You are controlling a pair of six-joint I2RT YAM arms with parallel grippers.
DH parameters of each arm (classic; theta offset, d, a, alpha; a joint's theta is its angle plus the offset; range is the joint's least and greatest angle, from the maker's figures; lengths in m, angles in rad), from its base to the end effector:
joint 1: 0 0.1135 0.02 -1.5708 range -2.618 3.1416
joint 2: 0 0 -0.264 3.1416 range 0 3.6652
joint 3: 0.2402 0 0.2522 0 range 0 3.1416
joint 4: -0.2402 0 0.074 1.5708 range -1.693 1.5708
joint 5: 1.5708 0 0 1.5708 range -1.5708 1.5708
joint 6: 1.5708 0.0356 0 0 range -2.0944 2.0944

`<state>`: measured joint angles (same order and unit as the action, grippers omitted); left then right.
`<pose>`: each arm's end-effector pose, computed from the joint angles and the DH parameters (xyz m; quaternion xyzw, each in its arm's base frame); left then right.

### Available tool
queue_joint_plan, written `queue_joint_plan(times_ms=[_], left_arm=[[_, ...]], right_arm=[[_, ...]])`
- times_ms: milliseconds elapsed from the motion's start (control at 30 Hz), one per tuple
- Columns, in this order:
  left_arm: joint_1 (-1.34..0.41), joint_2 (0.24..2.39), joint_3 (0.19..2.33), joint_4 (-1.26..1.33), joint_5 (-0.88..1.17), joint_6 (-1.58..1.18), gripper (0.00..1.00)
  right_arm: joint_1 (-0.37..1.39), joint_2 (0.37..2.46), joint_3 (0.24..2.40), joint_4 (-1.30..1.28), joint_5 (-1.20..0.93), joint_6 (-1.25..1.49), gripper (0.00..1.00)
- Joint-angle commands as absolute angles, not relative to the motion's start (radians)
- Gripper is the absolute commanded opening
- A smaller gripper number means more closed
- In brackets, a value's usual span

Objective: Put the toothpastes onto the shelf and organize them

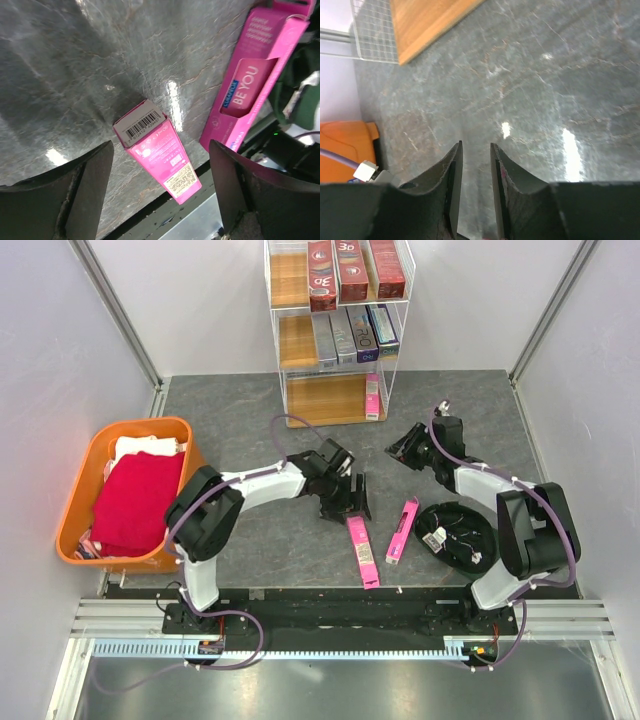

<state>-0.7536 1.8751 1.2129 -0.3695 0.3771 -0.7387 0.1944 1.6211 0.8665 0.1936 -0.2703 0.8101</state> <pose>0.2712 -0.2724 0.1702 0.0570 0.9464 -0.3102 0.0694 0.3362 0.0759 0.1955 0.2007 0.8462 0.3341 0.3633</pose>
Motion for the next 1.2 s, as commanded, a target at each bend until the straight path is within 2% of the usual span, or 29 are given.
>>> queue_joint_plan(times_ms=[0, 200, 300, 333, 400, 533, 600, 667, 700, 1000, 1167], left_arm=[[-0.802, 1.933, 1.305, -0.501, 0.302, -0.680, 0.82], [-0.864, 2.028, 1.385, -0.583, 0.223, -0.686, 0.78], [-0.879, 2.048, 1.407, -0.595, 0.212, -0.686, 0.65], [-0.880, 2.052, 1.411, -0.595, 0.210, -0.684, 0.56], [-0.881, 2.052, 1.419, -0.595, 0.201, -0.684, 0.49], [-0.881, 2.026, 1.422, -0.594, 0.175, -0.681, 0.42], [-0.877, 1.993, 1.419, -0.591, 0.146, -0.684, 0.39], [-0.865, 1.967, 1.408, -0.588, 0.149, -0.687, 0.38], [-0.859, 1.956, 1.402, -0.581, 0.152, -0.687, 0.36], [-0.706, 1.692, 1.171, -0.385, 0.228, -0.719, 0.31], [-0.536, 1.491, 0.981, -0.269, 0.325, -0.745, 0.29]], right_arm=[[0.195, 1.589, 0.836, 0.158, -0.258, 0.764, 0.36], [0.193, 1.560, 0.811, 0.153, -0.265, 0.753, 0.37], [0.195, 1.548, 0.810, 0.141, -0.265, 0.744, 0.37], [0.195, 1.546, 0.810, 0.135, -0.267, 0.738, 0.37], [0.195, 1.536, 0.811, 0.126, -0.268, 0.732, 0.38], [0.195, 1.509, 0.805, 0.106, -0.267, 0.719, 0.50], [0.195, 1.483, 0.799, 0.092, -0.265, 0.710, 0.62], [0.195, 1.465, 0.799, 0.075, -0.268, 0.700, 0.67], [0.196, 1.453, 0.798, 0.068, -0.270, 0.696, 0.73], [0.264, 1.364, 0.799, 0.003, -0.229, 0.646, 0.98], [0.357, 1.347, 0.825, -0.041, -0.154, 0.618, 0.98]])
